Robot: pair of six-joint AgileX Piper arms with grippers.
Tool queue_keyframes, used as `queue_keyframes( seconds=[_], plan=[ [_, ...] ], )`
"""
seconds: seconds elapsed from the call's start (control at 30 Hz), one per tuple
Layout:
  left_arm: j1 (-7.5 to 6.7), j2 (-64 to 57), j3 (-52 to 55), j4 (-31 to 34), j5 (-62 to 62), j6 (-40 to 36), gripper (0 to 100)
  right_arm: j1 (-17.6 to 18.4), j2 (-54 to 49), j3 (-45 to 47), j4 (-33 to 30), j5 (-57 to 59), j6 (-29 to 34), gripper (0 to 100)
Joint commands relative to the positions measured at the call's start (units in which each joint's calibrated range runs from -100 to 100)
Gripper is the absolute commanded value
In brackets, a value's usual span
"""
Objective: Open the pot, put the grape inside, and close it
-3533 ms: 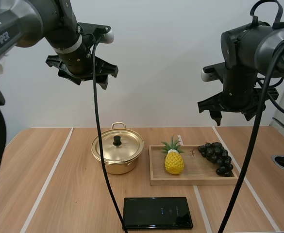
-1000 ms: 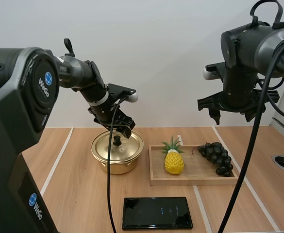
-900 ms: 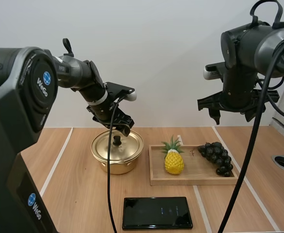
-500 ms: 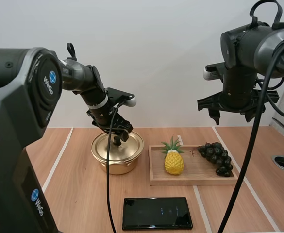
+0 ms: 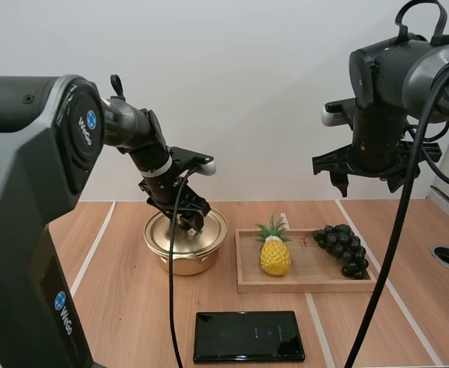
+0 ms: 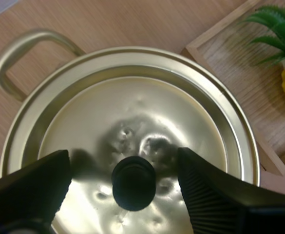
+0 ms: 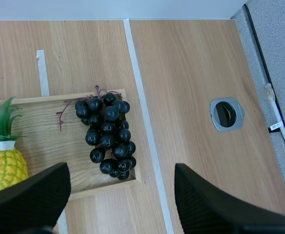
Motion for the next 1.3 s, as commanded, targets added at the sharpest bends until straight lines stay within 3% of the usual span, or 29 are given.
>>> queue_keyframes(
  seconds=[0.0,0.3,0.33,0.4,0.43,0.83,1.27],
  plan=[
    [-0.08,0.6,0.1,-0.2,1.7,-0.2,100,0.0,-0.6,-0.1,-0.4,0.2,-0.4,100],
    [-0.08,0.4,0.1,-0.2,2.7,0.1,100,0.0,-0.6,-0.1,-0.4,0.2,-0.4,100],
    [-0.08,0.4,0.1,-0.2,2.7,0.0,85,0.0,-0.6,-0.1,-0.4,0.2,-0.4,100],
    [-0.08,0.4,0.1,-0.1,2.7,-1.9,25,0.0,-0.6,-0.1,-0.4,0.2,-0.4,100],
    [-0.08,0.4,0.1,-0.1,2.5,-2.7,1,0.0,-0.6,-0.1,-0.4,0.2,-0.4,100],
    [-0.08,-3.8,0.0,-0.1,-3.3,-4.0,3,0.0,-0.6,-0.1,-0.4,0.2,-0.4,100],
    [-0.08,-21.0,-4.6,-0.1,-10.5,-9.4,3,0.0,-0.6,-0.1,-0.4,0.2,-0.4,100]
  ],
)
